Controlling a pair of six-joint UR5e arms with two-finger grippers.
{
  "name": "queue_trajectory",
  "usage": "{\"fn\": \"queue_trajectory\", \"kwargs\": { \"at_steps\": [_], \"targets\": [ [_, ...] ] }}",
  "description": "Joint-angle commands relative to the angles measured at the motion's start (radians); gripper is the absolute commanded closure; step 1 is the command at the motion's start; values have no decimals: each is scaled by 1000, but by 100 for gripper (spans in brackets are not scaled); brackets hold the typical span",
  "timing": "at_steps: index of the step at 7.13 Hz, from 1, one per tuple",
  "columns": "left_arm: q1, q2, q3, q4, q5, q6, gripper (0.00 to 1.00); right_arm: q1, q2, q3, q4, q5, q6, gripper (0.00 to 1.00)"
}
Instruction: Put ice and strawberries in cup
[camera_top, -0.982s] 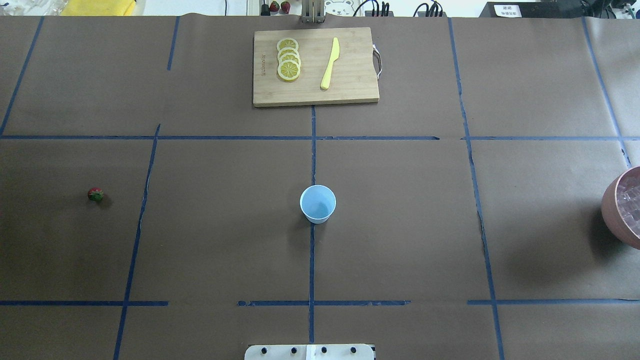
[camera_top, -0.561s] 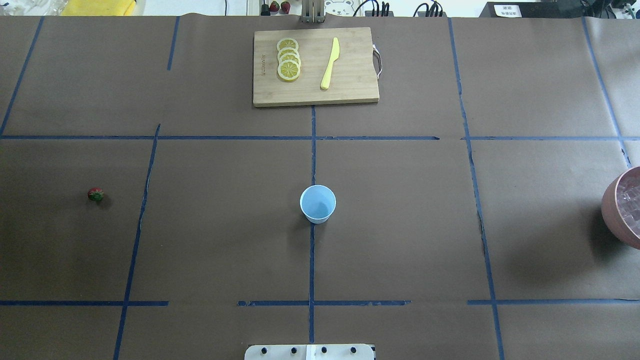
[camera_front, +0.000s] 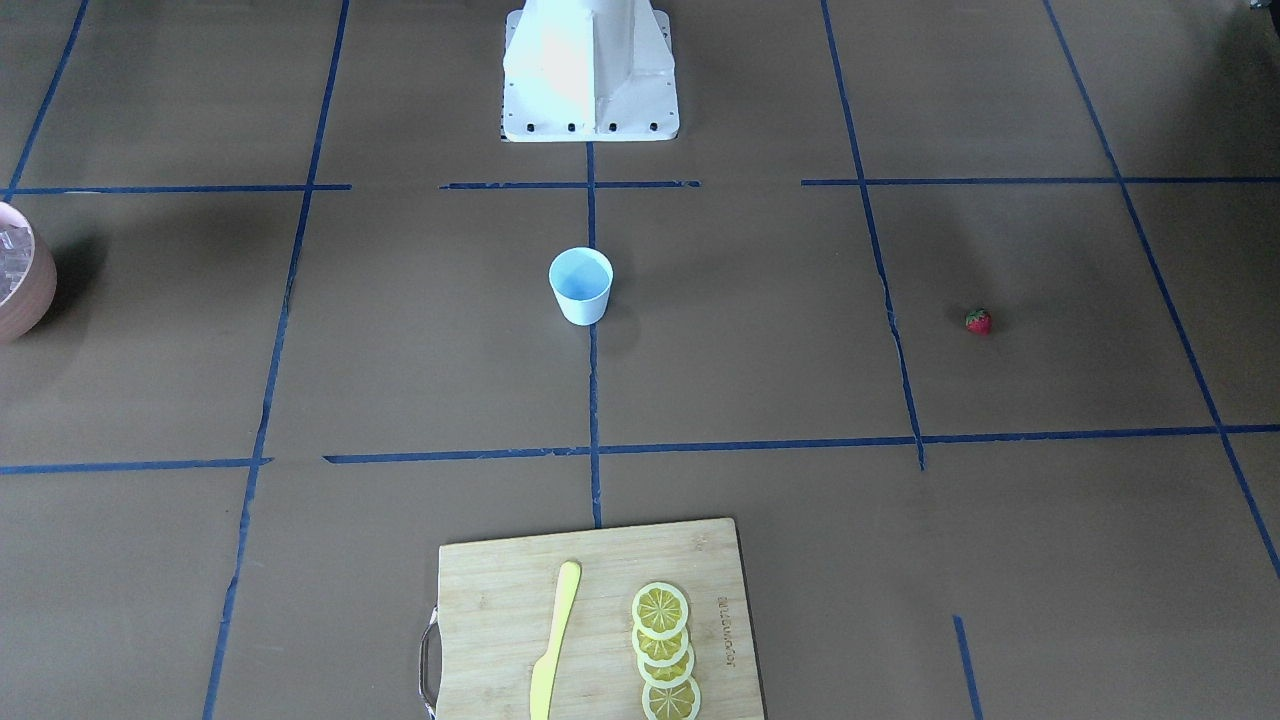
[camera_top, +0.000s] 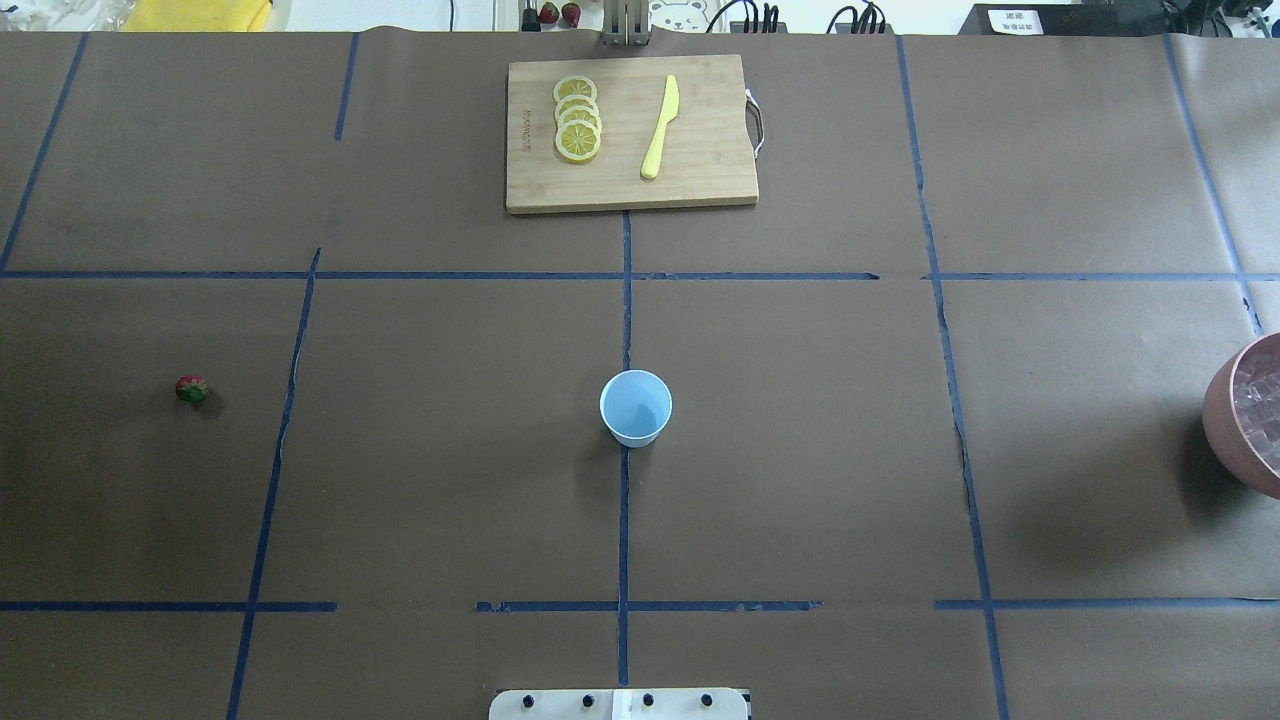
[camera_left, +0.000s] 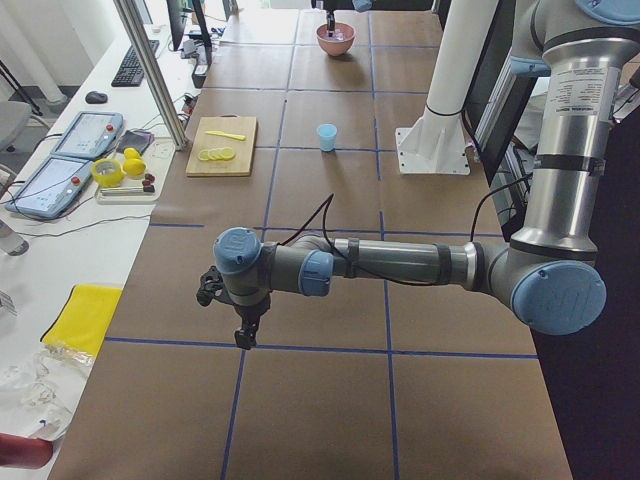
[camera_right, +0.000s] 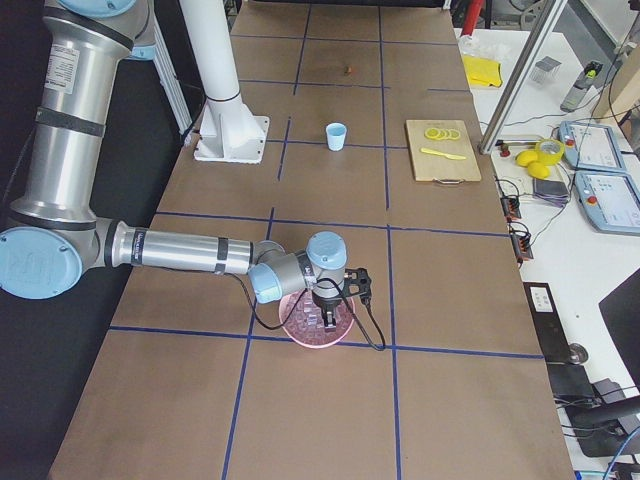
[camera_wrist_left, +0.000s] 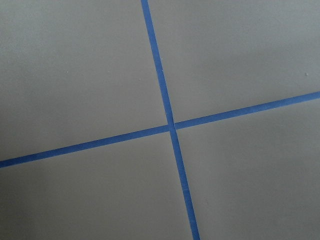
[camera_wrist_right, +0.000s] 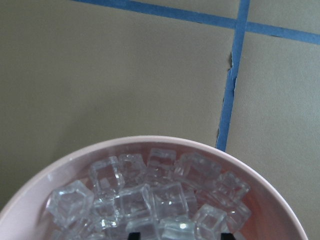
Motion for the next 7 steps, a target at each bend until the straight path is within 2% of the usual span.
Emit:
{"fn": "queue_trajectory", "kwargs": {
  "at_steps": [1, 2, 3, 4, 7],
  "targets": [
    [0, -3, 1, 0, 0, 0, 0, -2, 1, -1, 0, 1, -1, 63],
    [0, -3, 0, 2, 0, -2, 0, -2, -2, 1, 1, 1, -8, 81],
    [0, -3, -8, 2, -6, -20, 0, -1, -3, 2, 0, 19, -48, 90],
    [0, 3, -17, 5, -96, -38, 0, 22, -5, 10, 0, 27, -69, 98],
    [-2, 5, -21, 2, -110, -38, 0, 107, 3, 47, -3, 90, -73, 100]
  ]
}}
